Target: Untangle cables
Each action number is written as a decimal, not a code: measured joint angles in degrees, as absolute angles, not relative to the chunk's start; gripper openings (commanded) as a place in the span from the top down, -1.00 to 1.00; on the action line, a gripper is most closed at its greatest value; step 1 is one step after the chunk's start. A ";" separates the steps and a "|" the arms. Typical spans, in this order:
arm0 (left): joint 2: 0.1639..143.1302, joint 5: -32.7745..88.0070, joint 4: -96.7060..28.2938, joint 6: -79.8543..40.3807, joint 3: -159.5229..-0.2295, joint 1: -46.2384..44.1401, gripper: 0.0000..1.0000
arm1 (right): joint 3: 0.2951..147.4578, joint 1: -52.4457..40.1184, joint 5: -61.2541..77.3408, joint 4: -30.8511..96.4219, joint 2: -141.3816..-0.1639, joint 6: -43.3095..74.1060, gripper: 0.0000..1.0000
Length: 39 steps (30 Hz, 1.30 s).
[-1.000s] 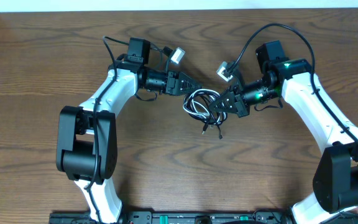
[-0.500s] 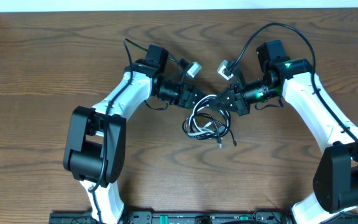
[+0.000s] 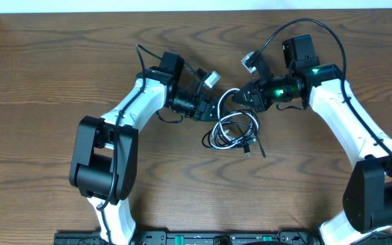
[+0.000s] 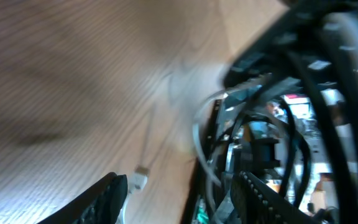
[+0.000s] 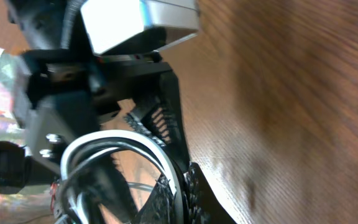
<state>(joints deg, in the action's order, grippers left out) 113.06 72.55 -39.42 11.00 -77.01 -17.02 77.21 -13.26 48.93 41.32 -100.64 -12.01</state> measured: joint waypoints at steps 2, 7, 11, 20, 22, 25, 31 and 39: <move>113.06 74.91 -38.87 11.00 -77.01 -16.78 -0.19 | 77.21 -13.26 48.29 40.82 -100.64 -11.55 0.98; 113.08 78.17 -38.63 11.00 -77.01 -16.23 -0.31 | 77.21 -13.26 47.66 38.87 -100.64 -10.39 0.98; 113.08 78.26 -38.76 11.00 -77.01 -16.23 -0.28 | 77.21 -13.26 47.35 36.97 -100.64 -9.10 0.98; 113.08 69.41 -40.93 10.98 -77.01 -21.32 -0.05 | 77.21 -13.26 46.30 34.57 -100.64 -6.42 0.98; 113.08 67.11 -40.64 10.76 -77.01 -22.65 0.06 | 77.17 -12.91 45.71 35.20 -100.64 -6.17 0.98; 113.06 63.66 -39.83 10.48 -77.03 -23.66 0.32 | 77.17 -12.60 44.66 35.55 -100.64 -5.91 0.98; 113.06 56.99 -36.64 7.75 -77.23 -24.86 0.82 | 77.08 -12.21 42.24 35.77 -100.64 -4.75 0.98; 113.06 42.09 -34.09 -2.39 -77.23 -27.09 0.85 | 77.12 -9.80 41.54 34.65 -100.64 -0.05 0.98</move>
<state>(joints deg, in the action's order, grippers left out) 113.06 42.09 -34.09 -2.39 -77.23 -27.09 77.12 -9.80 41.54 34.65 -100.64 -0.05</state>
